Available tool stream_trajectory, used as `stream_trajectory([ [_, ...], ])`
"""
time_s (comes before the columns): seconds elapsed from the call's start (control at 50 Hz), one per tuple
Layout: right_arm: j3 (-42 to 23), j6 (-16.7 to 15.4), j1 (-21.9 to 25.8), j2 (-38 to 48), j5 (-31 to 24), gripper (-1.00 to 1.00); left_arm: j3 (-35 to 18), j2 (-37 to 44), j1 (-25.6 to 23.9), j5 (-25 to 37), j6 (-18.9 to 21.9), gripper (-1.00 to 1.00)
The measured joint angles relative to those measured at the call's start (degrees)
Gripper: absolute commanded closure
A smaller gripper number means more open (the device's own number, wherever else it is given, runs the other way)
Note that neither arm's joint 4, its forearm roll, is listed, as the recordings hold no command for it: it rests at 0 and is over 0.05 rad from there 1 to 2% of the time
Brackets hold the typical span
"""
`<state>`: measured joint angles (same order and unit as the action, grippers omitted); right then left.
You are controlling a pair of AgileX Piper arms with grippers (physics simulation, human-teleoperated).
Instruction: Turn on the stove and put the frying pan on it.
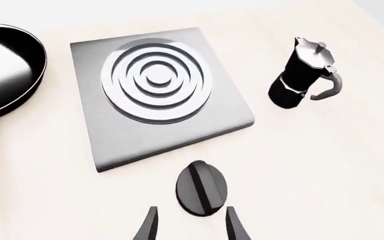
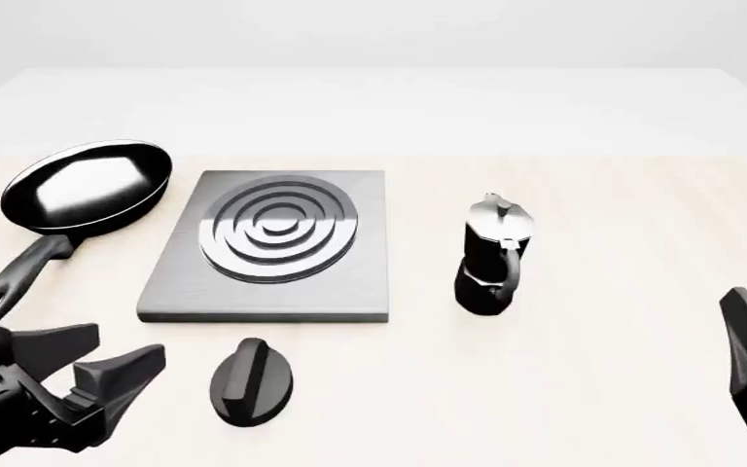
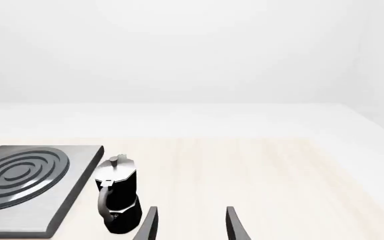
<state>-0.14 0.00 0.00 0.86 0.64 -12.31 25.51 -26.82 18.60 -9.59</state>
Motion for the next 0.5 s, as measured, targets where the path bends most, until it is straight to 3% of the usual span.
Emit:
stream_trajectory([
  [0.5,0.0,0.0,0.0,0.0,0.0,-1.0,3.7,7.0,-3.9,-8.3,-1.3,-1.0],
])
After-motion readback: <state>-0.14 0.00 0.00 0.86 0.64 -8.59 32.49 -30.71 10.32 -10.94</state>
